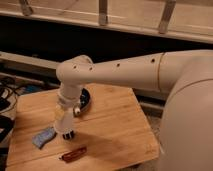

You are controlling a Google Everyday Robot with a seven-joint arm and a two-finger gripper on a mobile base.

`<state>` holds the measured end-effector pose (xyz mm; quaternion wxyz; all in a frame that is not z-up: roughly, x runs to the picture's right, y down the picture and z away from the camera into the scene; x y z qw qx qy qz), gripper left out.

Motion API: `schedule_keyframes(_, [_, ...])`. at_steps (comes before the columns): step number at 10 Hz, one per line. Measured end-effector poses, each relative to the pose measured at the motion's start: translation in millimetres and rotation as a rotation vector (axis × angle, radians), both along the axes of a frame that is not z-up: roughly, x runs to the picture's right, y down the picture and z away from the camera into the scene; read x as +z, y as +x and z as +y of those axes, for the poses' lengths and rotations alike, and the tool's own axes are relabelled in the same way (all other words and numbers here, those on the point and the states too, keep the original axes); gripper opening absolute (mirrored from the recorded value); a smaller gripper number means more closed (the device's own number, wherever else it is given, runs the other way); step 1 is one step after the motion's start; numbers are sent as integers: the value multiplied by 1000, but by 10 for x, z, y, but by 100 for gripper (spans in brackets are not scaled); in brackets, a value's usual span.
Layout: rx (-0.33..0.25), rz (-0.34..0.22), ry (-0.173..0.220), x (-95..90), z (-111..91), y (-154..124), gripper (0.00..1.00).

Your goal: Place the ceramic cup over the eraser

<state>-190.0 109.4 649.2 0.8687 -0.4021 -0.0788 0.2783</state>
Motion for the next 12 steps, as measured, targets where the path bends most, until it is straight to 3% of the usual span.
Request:
schedule_keyframes(5, [-71, 46, -70, 90, 221, -42, 0])
schedule_keyframes(7, [-46, 35, -54, 90, 199, -4, 12])
schedule_keyframes(8, [-36, 27, -46, 94, 202, -2, 23])
schedule_keyframes(10, [-50, 28, -47, 105, 245, -38, 37])
schedule_keyframes(12, [-44, 34, -46, 133, 259, -1, 39])
